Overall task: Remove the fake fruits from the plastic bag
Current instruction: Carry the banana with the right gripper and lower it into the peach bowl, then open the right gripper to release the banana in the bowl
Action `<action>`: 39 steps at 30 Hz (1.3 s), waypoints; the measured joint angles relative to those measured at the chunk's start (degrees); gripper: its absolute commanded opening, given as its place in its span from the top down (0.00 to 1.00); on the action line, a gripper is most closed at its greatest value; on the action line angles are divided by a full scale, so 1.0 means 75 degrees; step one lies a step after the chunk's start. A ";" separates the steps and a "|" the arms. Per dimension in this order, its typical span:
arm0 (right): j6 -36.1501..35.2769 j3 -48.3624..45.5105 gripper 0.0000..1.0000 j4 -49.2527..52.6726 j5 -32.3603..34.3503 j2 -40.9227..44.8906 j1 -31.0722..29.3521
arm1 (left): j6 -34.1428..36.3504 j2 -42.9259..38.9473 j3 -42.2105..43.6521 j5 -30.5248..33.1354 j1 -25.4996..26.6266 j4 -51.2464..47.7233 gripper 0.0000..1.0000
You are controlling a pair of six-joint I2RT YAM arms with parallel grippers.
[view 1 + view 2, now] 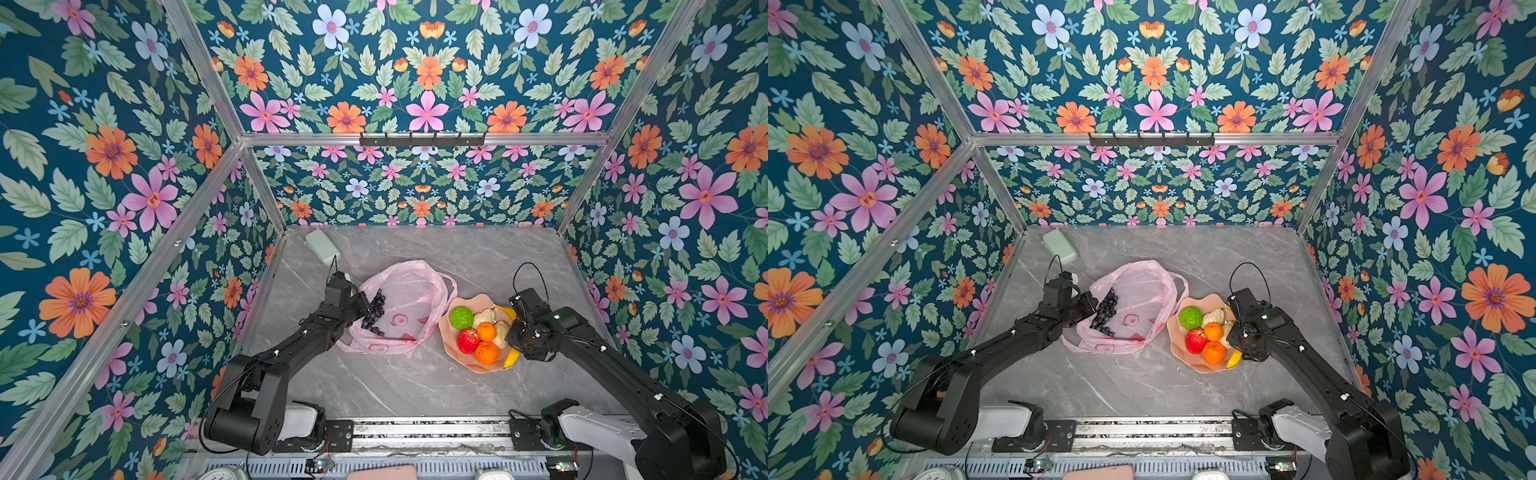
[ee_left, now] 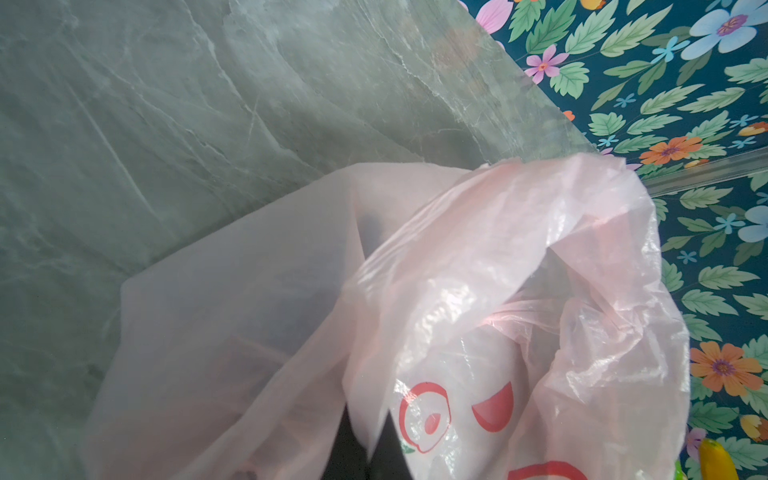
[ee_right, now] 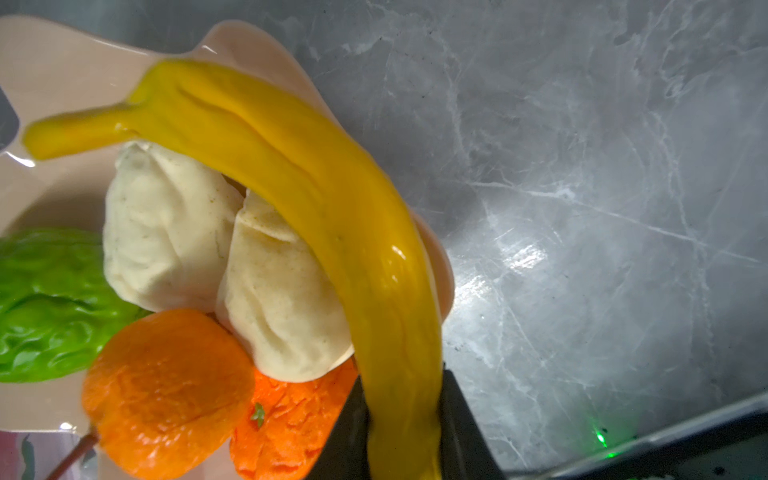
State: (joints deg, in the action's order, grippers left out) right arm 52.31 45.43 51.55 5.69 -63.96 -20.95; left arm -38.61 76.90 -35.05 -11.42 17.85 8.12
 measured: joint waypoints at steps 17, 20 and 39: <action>0.0338 -0.0166 0.68 -0.0425 -0.0216 -0.0283 -0.0006 | 0.0000 0.0058 -0.0006 -0.0003 0.0000 0.0003 1.00; 0.0335 -0.0152 0.65 -0.0452 -0.0216 -0.0286 -0.0006 | 0.0000 0.0058 -0.0017 -0.0003 0.0000 0.0003 1.00; 0.0102 0.0245 0.54 -0.0274 0.0082 0.0265 -0.0006 | 0.0000 0.0079 -0.0079 -0.0061 0.0000 0.0000 1.00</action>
State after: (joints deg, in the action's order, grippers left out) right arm 53.08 47.27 49.50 6.31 -61.98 -20.99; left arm -38.61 77.49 -35.64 -11.88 17.85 8.12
